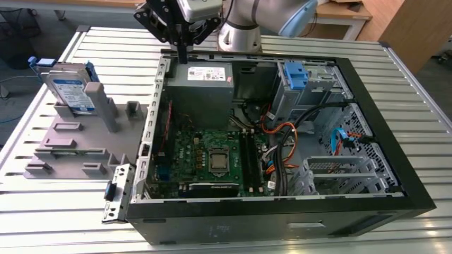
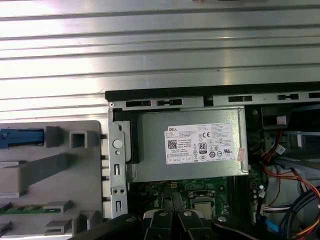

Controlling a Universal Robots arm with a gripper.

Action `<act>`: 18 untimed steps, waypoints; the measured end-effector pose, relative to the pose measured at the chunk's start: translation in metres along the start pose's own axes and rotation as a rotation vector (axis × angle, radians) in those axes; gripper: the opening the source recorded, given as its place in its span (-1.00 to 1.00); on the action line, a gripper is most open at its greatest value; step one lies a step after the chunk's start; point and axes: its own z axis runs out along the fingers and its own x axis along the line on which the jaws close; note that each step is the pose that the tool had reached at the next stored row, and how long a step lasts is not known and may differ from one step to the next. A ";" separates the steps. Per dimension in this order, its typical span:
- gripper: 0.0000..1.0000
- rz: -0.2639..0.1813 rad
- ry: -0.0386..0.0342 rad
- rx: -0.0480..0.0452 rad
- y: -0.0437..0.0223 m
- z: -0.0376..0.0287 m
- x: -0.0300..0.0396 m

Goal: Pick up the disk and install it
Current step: 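Reach for the disk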

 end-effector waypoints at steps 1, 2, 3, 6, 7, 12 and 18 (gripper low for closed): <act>-0.79 0.000 -0.0001 0.0000 0.0000 0.0000 0.0010; -0.79 0.000 -0.0003 -0.0001 -0.0001 0.0000 0.0020; -0.79 0.000 -0.0006 -0.0001 -0.0002 0.0000 0.0030; -0.79 0.000 -0.0013 -0.0002 -0.0004 -0.0001 0.0061; -0.79 0.000 -0.0015 -0.0003 -0.0005 -0.0001 0.0071; -0.79 0.000 -0.0017 -0.0001 -0.0006 -0.0002 0.0087; -0.79 0.000 -0.0017 -0.0002 -0.0007 -0.0002 0.0098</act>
